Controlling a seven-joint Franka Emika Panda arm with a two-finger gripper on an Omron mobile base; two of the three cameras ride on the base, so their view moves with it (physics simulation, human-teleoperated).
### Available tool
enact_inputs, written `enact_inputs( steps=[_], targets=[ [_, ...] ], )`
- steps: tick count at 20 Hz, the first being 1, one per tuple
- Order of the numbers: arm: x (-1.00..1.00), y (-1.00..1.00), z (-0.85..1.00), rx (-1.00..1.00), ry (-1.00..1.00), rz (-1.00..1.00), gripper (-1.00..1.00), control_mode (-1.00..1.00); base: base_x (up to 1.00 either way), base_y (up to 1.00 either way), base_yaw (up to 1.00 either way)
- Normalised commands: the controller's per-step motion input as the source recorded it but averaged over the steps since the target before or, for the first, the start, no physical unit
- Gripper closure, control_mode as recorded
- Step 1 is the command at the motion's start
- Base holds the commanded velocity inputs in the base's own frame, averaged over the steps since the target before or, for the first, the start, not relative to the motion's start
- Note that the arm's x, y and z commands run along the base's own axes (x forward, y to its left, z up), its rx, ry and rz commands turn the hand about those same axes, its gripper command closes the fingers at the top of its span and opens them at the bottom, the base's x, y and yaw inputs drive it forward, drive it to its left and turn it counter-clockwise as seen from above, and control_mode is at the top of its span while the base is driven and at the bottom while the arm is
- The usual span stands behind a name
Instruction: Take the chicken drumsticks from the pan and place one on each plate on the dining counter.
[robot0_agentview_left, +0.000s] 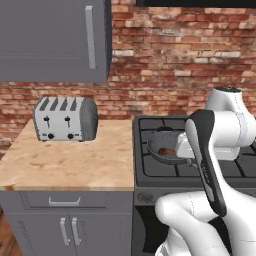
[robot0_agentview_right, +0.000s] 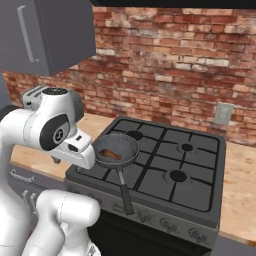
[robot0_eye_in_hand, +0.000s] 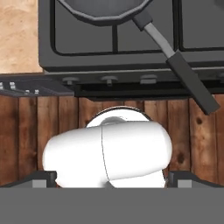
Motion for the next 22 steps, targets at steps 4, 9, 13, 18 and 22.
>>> enact_inputs(
  steps=[4,9,13,18,22],
  targets=[
    [0.43,-0.42,0.00,0.00,0.01,0.37,-1.00,-1.00,0.00,0.00,0.00],
    [0.44,-0.35,0.00,0.00,0.00,0.44,-1.00,-1.00,0.00,0.00,0.00],
    [0.62,-0.07,-0.06,-0.01,0.00,0.36,-1.00,-1.00,0.00,0.00,0.00],
    [0.75,0.00,-0.13,0.00,0.00,0.19,-1.00,-1.00,0.00,0.00,0.00],
    [0.58,0.10,-0.25,0.00,-0.02,0.06,-1.00,-1.00,0.00,0.00,0.00]
  ],
)
